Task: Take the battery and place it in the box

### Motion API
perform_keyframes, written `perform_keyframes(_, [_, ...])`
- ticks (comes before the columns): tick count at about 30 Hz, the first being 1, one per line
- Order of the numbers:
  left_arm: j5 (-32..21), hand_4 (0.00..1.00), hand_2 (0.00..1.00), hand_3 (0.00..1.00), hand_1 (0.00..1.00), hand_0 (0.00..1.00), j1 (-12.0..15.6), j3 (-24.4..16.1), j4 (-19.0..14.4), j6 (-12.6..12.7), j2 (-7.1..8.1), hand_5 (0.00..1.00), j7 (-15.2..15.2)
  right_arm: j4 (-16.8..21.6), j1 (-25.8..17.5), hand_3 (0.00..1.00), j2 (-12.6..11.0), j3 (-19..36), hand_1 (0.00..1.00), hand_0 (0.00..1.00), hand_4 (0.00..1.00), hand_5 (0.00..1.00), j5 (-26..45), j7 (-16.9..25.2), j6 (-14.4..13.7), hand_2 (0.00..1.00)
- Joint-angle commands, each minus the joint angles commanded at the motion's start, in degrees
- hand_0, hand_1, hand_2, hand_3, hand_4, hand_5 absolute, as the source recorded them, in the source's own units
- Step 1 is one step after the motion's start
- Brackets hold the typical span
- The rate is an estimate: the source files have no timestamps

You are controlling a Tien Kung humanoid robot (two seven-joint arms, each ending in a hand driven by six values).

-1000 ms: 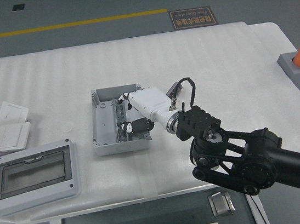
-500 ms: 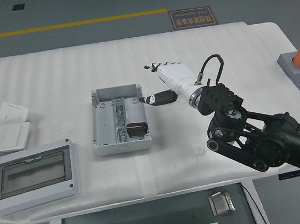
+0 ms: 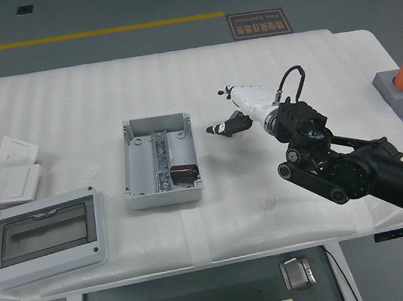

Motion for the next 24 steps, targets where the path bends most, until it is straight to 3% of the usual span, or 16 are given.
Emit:
perform_keyframes(8, [0.2,0.745,0.587,0.617,0.672,0.646,-0.2,0.0,-0.1,0.0,-0.03,0.452,0.0,-6.4,1.8,0.858,0.7,-5.7,0.828,0.736,0.998,0.678,4.5,0.0,1.7,0.806])
perform_keyframes(24, [0.9,0.744,0.587,0.617,0.672,0.647,-0.5,-0.1,-0.4,0.1,0.02,0.45,0.0,-8.7,2.6,0.853,2.0,-8.0,0.815,0.737,0.998,0.685,7.7,0.2,-1.8,0.789])
